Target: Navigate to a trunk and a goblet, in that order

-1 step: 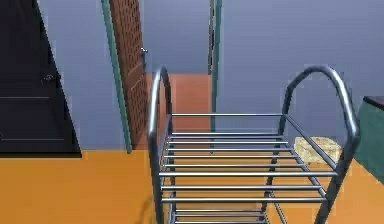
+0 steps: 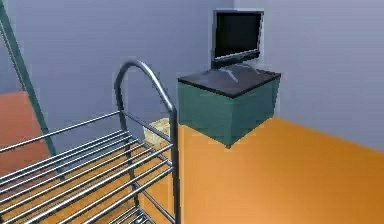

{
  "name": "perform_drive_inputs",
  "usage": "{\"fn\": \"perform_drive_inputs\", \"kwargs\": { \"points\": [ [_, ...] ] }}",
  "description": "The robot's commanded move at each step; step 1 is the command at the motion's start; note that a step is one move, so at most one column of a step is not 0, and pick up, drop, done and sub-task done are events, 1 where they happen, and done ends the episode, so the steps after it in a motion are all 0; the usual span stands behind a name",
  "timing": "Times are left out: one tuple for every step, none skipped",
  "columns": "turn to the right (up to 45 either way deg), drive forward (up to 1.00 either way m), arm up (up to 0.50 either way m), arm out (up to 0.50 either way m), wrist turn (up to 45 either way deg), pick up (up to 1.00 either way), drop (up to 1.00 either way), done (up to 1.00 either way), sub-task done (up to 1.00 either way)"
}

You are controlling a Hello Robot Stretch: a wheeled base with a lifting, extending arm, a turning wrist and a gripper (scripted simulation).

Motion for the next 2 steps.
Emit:
{"fn": "perform_drive_inputs", "kwargs": {
  "points": [
    [0.0, 0.20, 0.00, 0.00, 0.0, 0.00, 0.00, 0.00, 0.00],
    [42.0, 0.00, 0.00, 0.00, 0.0, 0.00, 0.00, 0.00, 0.00]
  ]
}}
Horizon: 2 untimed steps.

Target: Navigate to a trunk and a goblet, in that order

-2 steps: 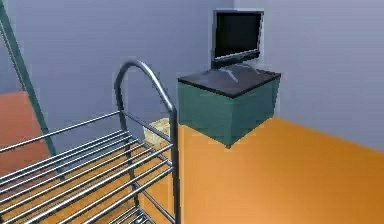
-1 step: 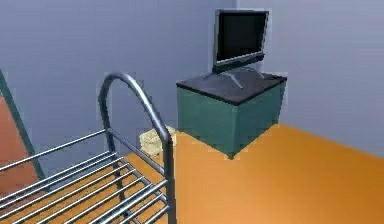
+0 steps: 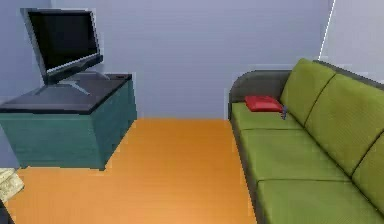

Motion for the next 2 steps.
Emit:
{"fn": "perform_drive_inputs", "kwargs": {
  "points": [
    [0.0, 0.60, 0.00, 0.00, 0.0, 0.00, 0.00, 0.00, 0.00],
    [-45.0, 0.00, 0.00, 0.00, 0.0, 0.00, 0.00, 0.00, 0.00]
  ]
}}
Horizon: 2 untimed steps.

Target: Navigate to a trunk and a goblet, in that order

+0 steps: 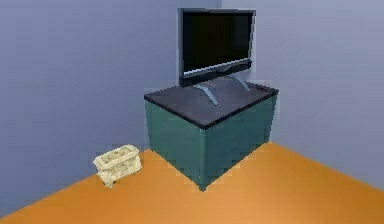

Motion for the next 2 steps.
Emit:
{"fn": "perform_drive_inputs", "kwargs": {
  "points": [
    [-12.0, 0.00, 0.00, 0.00, 0.0, 0.00, 0.00, 0.00, 0.00],
    [0.0, 0.30, 0.00, 0.00, 0.0, 0.00, 0.00, 0.00, 0.00]
  ]
}}
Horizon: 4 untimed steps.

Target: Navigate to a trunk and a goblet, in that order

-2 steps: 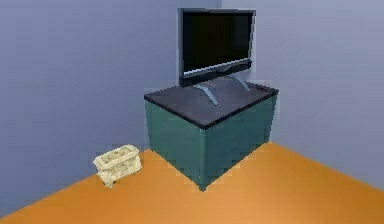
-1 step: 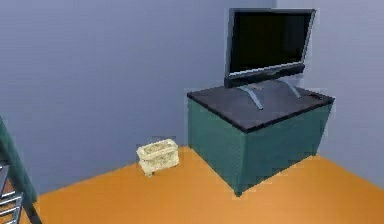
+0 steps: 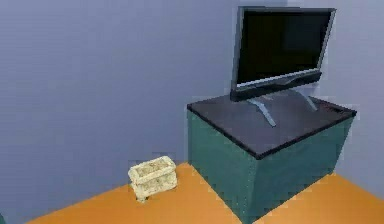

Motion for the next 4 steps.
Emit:
{"fn": "perform_drive_inputs", "kwargs": {
  "points": [
    [-27.0, 0.00, 0.00, 0.00, 0.0, 0.00, 0.00, 0.00, 0.00],
    [0.0, 0.45, 0.00, 0.00, 0.0, 0.00, 0.00, 0.00, 0.00],
    [18.0, 0.00, 0.00, 0.00, 0.0, 0.00, 0.00, 0.00, 0.00],
    [0.0, 0.00, 0.00, 0.00, 0.0, 0.00, 0.00, 0.00, 1.00]
  ]
}}
